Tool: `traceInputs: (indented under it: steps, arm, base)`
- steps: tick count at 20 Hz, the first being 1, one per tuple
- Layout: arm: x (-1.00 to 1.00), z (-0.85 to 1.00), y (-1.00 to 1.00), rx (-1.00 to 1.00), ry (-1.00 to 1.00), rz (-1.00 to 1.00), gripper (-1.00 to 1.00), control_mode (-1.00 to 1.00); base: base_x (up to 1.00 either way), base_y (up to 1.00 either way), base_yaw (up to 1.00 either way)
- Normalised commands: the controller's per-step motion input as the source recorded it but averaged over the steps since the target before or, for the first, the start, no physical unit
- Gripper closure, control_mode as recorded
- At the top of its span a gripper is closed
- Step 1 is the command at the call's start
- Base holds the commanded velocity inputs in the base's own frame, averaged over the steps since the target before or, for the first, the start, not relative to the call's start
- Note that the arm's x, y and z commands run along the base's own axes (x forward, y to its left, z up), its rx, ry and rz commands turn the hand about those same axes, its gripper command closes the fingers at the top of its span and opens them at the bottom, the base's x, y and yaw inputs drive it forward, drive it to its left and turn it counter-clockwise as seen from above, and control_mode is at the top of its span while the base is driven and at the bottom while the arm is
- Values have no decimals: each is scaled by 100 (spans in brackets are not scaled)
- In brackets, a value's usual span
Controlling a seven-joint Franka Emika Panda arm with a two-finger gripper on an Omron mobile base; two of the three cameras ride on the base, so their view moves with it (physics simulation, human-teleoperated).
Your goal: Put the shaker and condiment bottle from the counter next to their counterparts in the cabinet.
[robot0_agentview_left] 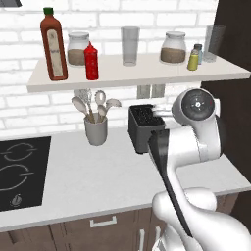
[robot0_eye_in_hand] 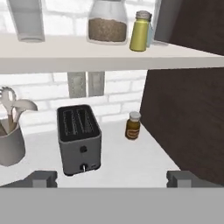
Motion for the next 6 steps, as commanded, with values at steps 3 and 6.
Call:
traceInputs:
  steps: [3,6]
  arm:
    - [-81,-43,44,0,4,0,-100,-100]
    - [-84,-30,36,0,0,0,-100,-100]
  base:
    - [0,0,0]
    - [0,0,0]
